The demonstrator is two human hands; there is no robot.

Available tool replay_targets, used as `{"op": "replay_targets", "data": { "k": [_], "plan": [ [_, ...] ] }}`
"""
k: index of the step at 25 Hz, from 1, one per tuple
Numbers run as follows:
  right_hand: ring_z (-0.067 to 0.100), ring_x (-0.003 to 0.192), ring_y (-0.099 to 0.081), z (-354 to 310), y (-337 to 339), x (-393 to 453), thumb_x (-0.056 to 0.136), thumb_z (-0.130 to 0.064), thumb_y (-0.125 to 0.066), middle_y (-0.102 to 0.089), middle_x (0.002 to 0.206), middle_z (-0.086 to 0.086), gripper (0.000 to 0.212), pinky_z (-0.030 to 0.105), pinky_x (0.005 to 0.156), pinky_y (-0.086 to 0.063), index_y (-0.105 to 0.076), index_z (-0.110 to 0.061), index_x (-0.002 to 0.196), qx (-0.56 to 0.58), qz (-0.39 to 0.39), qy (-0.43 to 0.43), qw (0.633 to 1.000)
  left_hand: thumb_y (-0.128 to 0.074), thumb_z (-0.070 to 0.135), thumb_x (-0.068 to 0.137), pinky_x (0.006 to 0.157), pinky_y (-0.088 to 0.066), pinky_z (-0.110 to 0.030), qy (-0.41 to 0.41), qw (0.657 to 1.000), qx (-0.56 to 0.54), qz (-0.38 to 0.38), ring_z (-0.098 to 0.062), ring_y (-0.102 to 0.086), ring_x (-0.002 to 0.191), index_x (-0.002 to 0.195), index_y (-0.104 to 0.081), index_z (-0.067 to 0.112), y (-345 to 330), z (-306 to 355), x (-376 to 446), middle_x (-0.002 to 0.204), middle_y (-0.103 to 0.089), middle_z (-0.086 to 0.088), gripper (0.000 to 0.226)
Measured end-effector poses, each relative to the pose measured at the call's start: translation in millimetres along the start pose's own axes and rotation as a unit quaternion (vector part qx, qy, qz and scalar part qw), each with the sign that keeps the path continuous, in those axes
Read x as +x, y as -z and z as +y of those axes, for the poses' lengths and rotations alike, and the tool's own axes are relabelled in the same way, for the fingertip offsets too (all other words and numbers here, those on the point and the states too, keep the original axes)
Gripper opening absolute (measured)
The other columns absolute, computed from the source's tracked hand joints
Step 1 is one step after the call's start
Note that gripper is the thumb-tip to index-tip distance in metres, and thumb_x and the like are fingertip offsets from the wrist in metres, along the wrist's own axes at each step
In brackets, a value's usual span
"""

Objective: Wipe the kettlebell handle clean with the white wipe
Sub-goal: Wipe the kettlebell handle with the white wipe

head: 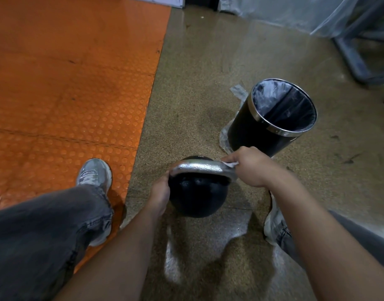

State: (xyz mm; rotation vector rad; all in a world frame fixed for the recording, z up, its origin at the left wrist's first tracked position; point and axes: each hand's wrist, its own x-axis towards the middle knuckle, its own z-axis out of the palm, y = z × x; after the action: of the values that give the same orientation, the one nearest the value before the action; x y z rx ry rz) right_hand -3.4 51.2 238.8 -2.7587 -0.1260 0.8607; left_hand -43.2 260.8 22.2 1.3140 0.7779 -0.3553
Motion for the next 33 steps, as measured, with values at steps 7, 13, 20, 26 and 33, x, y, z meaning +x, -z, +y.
{"op": "replay_targets", "data": {
  "k": [7, 13, 20, 26, 33],
  "plan": [
    [0.032, 0.113, -0.064, -4.3, -2.9, -0.4, 0.094, -0.003, -0.048, -0.062, 0.134, 0.011, 0.057, 0.033, 0.09, -0.052, -0.064, -0.037, 0.138, -0.009, 0.007, -0.01, 1.0, -0.052, 0.052, 0.093, 0.095, -0.052, -0.046, 0.016, 1.0, 0.004, -0.006, -0.026, -0.067, 0.103, 0.105, -0.075, 0.018, 0.7, -1.4, 1.9, 0.107, -0.074, -0.009, 0.043],
    [0.03, 0.112, -0.065, -9.2, -8.3, -10.5, 0.093, 0.002, -0.048, -0.067, 0.13, 0.007, 0.058, 0.041, 0.094, -0.057, -0.068, -0.035, 0.133, 0.036, 0.032, 0.008, 0.999, -0.049, 0.042, 0.099, 0.083, -0.05, -0.036, 0.02, 1.0, 0.005, -0.013, -0.027, -0.066, 0.099, 0.101, -0.075, 0.017, -0.3, 3.8, -4.3, 0.099, -0.074, -0.009, 0.036],
    [0.027, 0.103, -0.066, -8.1, -6.1, 3.1, 0.091, 0.001, -0.051, -0.07, 0.116, 0.006, 0.05, 0.043, 0.091, -0.059, -0.075, -0.032, 0.12, 0.061, 0.028, -0.001, 0.998, -0.05, 0.048, 0.097, 0.096, -0.05, -0.047, 0.009, 1.0, 0.004, -0.003, -0.027, -0.066, 0.103, 0.103, -0.075, 0.016, -0.5, 2.7, -2.8, 0.108, -0.074, -0.012, 0.04],
    [0.031, 0.104, -0.066, -5.3, -7.6, 5.5, 0.09, 0.003, -0.047, -0.068, 0.122, 0.011, 0.054, 0.045, 0.092, -0.059, -0.074, -0.031, 0.122, 0.032, 0.014, -0.006, 0.999, -0.051, 0.047, 0.097, 0.098, -0.05, -0.048, 0.013, 1.0, 0.002, -0.01, -0.029, -0.065, 0.107, 0.102, -0.075, 0.016, 0.0, 3.0, -4.2, 0.105, -0.074, -0.011, 0.039],
    [0.036, 0.12, -0.06, -0.9, -9.1, -13.4, 0.092, 0.007, -0.041, -0.058, 0.14, 0.015, 0.062, 0.043, 0.098, -0.054, -0.064, -0.026, 0.139, 0.021, 0.036, -0.039, 0.998, -0.048, 0.044, 0.099, 0.097, -0.052, -0.048, 0.006, 1.0, 0.008, -0.009, -0.027, -0.067, 0.105, 0.103, -0.075, 0.018, -0.6, 4.0, -6.4, 0.103, -0.075, -0.007, 0.038]
  ]
}}
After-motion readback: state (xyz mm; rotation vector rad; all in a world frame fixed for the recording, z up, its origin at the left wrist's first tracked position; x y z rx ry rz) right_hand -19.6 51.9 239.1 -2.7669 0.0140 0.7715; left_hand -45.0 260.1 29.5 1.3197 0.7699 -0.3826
